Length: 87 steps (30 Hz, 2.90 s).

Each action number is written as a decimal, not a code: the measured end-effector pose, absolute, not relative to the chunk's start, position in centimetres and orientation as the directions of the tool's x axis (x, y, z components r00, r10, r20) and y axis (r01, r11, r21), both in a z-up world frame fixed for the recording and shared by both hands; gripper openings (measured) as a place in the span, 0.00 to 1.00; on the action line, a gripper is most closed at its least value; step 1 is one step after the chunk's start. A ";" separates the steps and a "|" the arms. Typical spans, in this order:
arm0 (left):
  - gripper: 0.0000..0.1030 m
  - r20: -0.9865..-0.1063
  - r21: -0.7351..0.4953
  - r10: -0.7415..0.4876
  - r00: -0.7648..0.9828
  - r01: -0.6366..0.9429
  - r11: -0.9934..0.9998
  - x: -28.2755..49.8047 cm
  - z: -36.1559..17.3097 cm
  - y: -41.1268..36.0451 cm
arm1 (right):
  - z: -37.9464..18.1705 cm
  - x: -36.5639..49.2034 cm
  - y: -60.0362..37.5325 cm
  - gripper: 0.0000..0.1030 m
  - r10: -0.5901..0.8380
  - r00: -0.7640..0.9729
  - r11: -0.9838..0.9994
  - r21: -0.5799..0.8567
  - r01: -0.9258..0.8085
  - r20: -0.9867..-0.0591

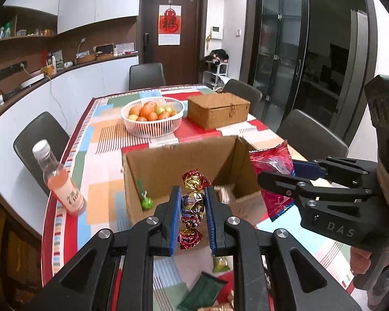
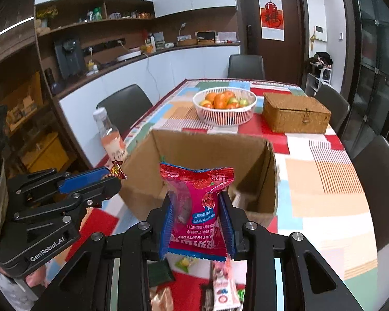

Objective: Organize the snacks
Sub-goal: 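Carry the candy and red bag over the box and release both, then grasp the yellow-green candy with the left tool while the right tool grasps the green lollipop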

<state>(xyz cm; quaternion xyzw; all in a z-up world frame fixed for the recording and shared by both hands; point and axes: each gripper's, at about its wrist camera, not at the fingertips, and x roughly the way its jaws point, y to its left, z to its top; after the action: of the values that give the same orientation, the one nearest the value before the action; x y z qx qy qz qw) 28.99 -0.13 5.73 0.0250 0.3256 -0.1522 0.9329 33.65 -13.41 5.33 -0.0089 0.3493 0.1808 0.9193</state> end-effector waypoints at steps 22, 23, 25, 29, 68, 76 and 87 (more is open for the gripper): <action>0.55 -0.636 -0.007 -0.216 0.741 0.274 0.962 31.1 5.9 -0.8 | 5.3 36.5 -13.8 0.53 0.274 0.705 0.948 0.060 -0.312 -0.654; 0.55 -0.633 -0.004 -0.219 0.743 0.279 0.960 30.5 5.8 -1.0 | 5.1 36.0 -14.0 0.53 0.277 0.700 0.947 0.061 -0.317 -0.658; 0.57 -0.633 0.004 -0.217 0.743 0.284 0.959 29.5 5.6 -1.3 | 4.7 35.2 -14.3 0.53 0.272 0.693 0.946 0.053 -0.320 -0.668; 0.59 -0.636 0.037 -0.213 0.741 0.305 0.952 27.9 4.8 -2.4 | 3.7 33.7 -15.1 0.53 0.261 0.681 0.947 0.044 -0.319 -0.684; 0.56 -0.858 0.065 -0.140 0.494 0.375 0.925 27.3 -10.4 -7.2 | -10.3 29.0 -20.7 0.41 0.133 0.430 0.983 0.062 -0.175 -0.893; 0.47 -0.877 0.019 -0.164 0.452 0.374 0.927 29.2 -11.6 -7.4 | -10.8 29.7 -20.3 0.38 0.148 0.416 0.980 0.077 -0.182 -0.897; 0.34 -0.902 -0.007 -0.164 0.400 0.367 0.930 30.7 -13.1 -8.2 | -11.3 30.5 -20.4 0.37 0.168 0.406 0.977 0.096 -0.191 -0.899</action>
<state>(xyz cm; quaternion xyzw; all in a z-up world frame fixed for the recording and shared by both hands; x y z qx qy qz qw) 30.66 -8.17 -13.11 0.0966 0.5240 -0.1598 0.8310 30.51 -20.37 -11.27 -0.0109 0.5346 0.1068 0.8382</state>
